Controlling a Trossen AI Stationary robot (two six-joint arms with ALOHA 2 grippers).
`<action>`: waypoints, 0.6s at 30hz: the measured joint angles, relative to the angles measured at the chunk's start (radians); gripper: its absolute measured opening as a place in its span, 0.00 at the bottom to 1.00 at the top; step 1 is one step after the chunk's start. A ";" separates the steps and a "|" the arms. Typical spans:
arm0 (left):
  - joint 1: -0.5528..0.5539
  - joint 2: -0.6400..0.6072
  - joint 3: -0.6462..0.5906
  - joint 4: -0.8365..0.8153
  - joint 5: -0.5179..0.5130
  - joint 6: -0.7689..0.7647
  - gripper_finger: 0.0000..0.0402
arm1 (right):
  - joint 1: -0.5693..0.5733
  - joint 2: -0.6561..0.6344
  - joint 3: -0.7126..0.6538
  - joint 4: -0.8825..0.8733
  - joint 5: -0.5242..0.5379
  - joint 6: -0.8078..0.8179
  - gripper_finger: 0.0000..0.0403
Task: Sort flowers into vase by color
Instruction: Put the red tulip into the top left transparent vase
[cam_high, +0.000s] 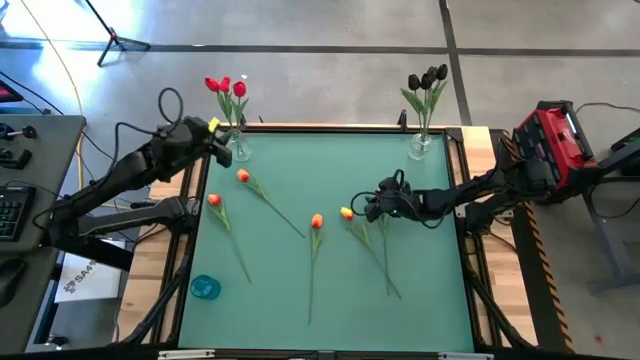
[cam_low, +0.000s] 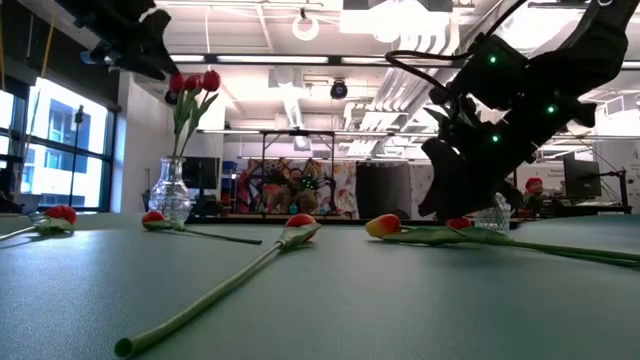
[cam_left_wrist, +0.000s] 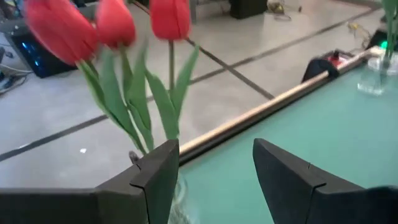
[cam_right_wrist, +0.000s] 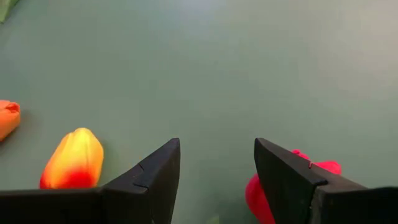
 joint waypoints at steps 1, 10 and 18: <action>-0.009 0.000 -0.013 -0.002 -0.008 -0.007 0.49 | 0.000 -0.005 0.000 -0.009 -0.002 -0.006 0.48; -0.096 0.001 -0.106 0.044 -0.034 -0.061 0.49 | 0.000 -0.245 0.000 -0.159 -0.135 0.007 0.48; -0.242 0.003 -0.253 0.192 -0.025 -0.151 0.49 | 0.021 -0.372 0.000 -0.573 -0.243 0.244 0.48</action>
